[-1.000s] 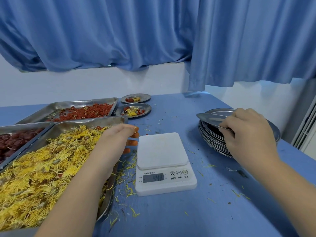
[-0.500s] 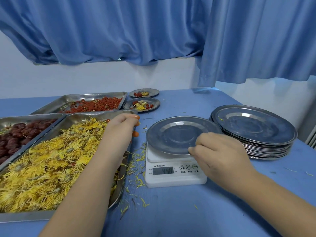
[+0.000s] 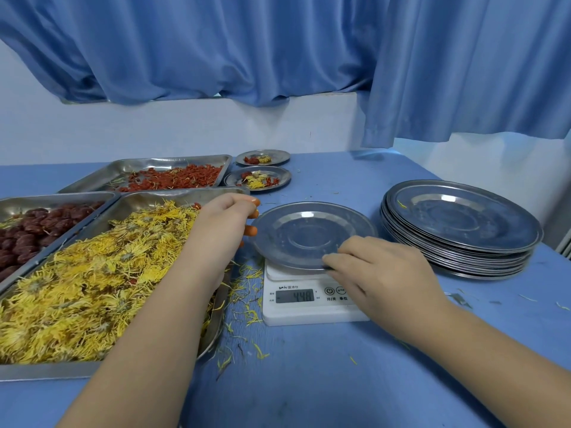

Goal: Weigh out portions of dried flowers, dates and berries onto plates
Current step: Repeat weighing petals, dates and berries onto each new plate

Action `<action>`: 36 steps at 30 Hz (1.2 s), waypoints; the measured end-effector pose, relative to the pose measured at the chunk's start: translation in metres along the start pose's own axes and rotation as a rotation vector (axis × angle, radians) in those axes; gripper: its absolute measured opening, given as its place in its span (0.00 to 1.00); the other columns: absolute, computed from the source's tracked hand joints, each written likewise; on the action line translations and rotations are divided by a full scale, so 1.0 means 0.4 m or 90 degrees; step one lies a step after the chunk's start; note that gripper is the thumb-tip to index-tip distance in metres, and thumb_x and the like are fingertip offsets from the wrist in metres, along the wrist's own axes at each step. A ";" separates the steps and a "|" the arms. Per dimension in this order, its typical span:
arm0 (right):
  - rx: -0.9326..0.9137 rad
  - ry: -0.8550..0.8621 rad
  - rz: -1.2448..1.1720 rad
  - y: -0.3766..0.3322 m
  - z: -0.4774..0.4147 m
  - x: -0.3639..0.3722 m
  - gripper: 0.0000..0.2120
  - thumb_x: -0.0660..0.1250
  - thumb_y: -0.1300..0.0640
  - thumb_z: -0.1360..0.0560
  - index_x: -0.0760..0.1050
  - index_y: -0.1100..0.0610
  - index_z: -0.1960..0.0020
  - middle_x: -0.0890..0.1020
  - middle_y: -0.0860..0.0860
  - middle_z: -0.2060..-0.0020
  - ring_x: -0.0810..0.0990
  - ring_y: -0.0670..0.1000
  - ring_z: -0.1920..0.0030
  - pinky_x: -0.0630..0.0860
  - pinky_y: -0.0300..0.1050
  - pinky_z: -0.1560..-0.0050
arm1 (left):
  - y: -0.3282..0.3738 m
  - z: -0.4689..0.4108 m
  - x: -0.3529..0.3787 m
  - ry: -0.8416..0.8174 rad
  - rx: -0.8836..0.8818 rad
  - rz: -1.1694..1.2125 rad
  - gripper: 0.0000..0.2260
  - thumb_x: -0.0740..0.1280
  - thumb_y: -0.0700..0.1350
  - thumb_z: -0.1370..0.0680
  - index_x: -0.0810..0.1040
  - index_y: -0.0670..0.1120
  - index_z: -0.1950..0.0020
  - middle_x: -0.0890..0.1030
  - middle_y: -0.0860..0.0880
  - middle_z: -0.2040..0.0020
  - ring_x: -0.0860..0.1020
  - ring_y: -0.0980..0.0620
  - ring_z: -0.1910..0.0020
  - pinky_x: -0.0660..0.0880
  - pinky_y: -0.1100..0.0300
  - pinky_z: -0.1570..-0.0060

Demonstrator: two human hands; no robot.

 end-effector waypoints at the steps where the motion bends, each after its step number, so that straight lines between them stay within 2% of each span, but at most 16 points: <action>1: 0.002 -0.007 -0.013 -0.002 -0.001 -0.003 0.04 0.71 0.63 0.31 0.81 0.56 0.59 0.79 0.51 0.66 0.77 0.56 0.69 0.74 0.48 0.74 | 0.000 0.000 0.000 0.001 0.001 -0.002 0.08 0.62 0.45 0.21 0.81 0.52 0.50 0.82 0.50 0.52 0.80 0.53 0.62 0.73 0.59 0.62; 3: 0.000 -0.018 -0.049 -0.006 -0.002 -0.014 0.02 0.70 0.59 0.28 0.82 0.56 0.57 0.80 0.50 0.64 0.79 0.55 0.68 0.75 0.48 0.73 | 0.000 0.000 -0.001 0.004 0.001 -0.005 0.08 0.62 0.45 0.21 0.81 0.52 0.51 0.82 0.51 0.53 0.80 0.53 0.62 0.73 0.59 0.62; 5: -0.003 -0.034 -0.084 -0.004 -0.003 -0.027 0.04 0.70 0.56 0.27 0.82 0.56 0.55 0.81 0.50 0.63 0.80 0.54 0.66 0.76 0.47 0.71 | 0.001 0.000 0.000 0.006 -0.001 -0.004 0.08 0.62 0.44 0.21 0.81 0.52 0.51 0.82 0.51 0.53 0.80 0.54 0.63 0.73 0.59 0.62; 8: 0.025 -0.082 -0.161 0.024 -0.003 -0.049 0.08 0.66 0.51 0.25 0.81 0.53 0.57 0.79 0.47 0.66 0.78 0.50 0.67 0.76 0.47 0.68 | 0.001 0.000 -0.002 0.008 -0.002 -0.004 0.07 0.63 0.45 0.21 0.81 0.51 0.51 0.82 0.51 0.53 0.79 0.53 0.62 0.72 0.59 0.62; 11: 0.060 -0.157 -0.208 0.069 0.005 -0.059 0.11 0.64 0.46 0.25 0.80 0.50 0.60 0.76 0.42 0.70 0.74 0.44 0.69 0.75 0.46 0.66 | 0.002 0.000 -0.003 0.010 0.001 -0.003 0.08 0.62 0.44 0.22 0.81 0.51 0.51 0.82 0.51 0.54 0.79 0.53 0.62 0.72 0.59 0.63; 14: 0.111 -0.277 -0.229 0.097 0.019 -0.048 0.14 0.61 0.39 0.27 0.80 0.46 0.58 0.76 0.42 0.72 0.74 0.45 0.68 0.73 0.45 0.66 | 0.003 0.001 0.001 0.007 0.001 -0.005 0.08 0.62 0.43 0.22 0.81 0.51 0.52 0.82 0.51 0.53 0.79 0.54 0.63 0.72 0.59 0.63; 17: 0.128 -0.378 -0.217 0.091 0.033 -0.022 0.16 0.59 0.35 0.30 0.78 0.41 0.53 0.77 0.41 0.69 0.76 0.43 0.65 0.74 0.44 0.65 | 0.002 0.002 0.004 0.001 0.006 -0.015 0.08 0.63 0.43 0.23 0.81 0.51 0.51 0.82 0.51 0.53 0.80 0.53 0.62 0.72 0.58 0.62; 21: 0.172 -0.452 -0.237 0.073 0.052 0.008 0.16 0.60 0.33 0.31 0.71 0.41 0.50 0.76 0.31 0.63 0.74 0.38 0.64 0.72 0.41 0.66 | 0.000 0.001 0.004 0.004 0.006 -0.017 0.08 0.63 0.43 0.22 0.81 0.51 0.52 0.83 0.51 0.53 0.80 0.54 0.63 0.72 0.59 0.62; 25: 0.193 -0.465 -0.224 0.067 0.058 0.012 0.16 0.59 0.32 0.32 0.70 0.42 0.51 0.76 0.30 0.65 0.75 0.41 0.69 0.72 0.41 0.69 | 0.000 0.002 0.005 0.005 0.012 -0.019 0.07 0.64 0.45 0.22 0.81 0.52 0.53 0.83 0.52 0.54 0.80 0.54 0.63 0.73 0.58 0.62; 29: 0.229 -0.459 -0.246 0.070 0.057 0.013 0.14 0.60 0.34 0.31 0.73 0.42 0.55 0.76 0.32 0.68 0.74 0.40 0.70 0.66 0.40 0.70 | 0.000 0.003 0.007 0.002 0.016 -0.029 0.06 0.64 0.46 0.22 0.81 0.53 0.54 0.83 0.53 0.54 0.81 0.54 0.62 0.74 0.57 0.59; 34: 0.224 -0.450 -0.225 0.068 0.058 0.011 0.15 0.59 0.33 0.31 0.72 0.43 0.54 0.75 0.29 0.68 0.73 0.39 0.71 0.66 0.40 0.71 | 0.002 0.006 0.012 -0.005 0.022 -0.047 0.07 0.64 0.46 0.22 0.81 0.54 0.55 0.83 0.53 0.55 0.80 0.53 0.62 0.74 0.54 0.56; 36: 0.209 -0.415 -0.181 0.063 0.054 0.009 0.16 0.57 0.33 0.31 0.71 0.43 0.55 0.76 0.34 0.70 0.73 0.39 0.69 0.65 0.40 0.70 | 0.004 0.009 0.015 -0.007 0.034 -0.064 0.07 0.64 0.47 0.22 0.81 0.53 0.55 0.83 0.53 0.55 0.80 0.54 0.62 0.74 0.56 0.57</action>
Point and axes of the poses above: each hand's wrist, its own z-axis away from the middle knuckle, its own x-axis out of the palm, y = z × x, the point moved 5 cm from there along -z, towards the middle knuckle
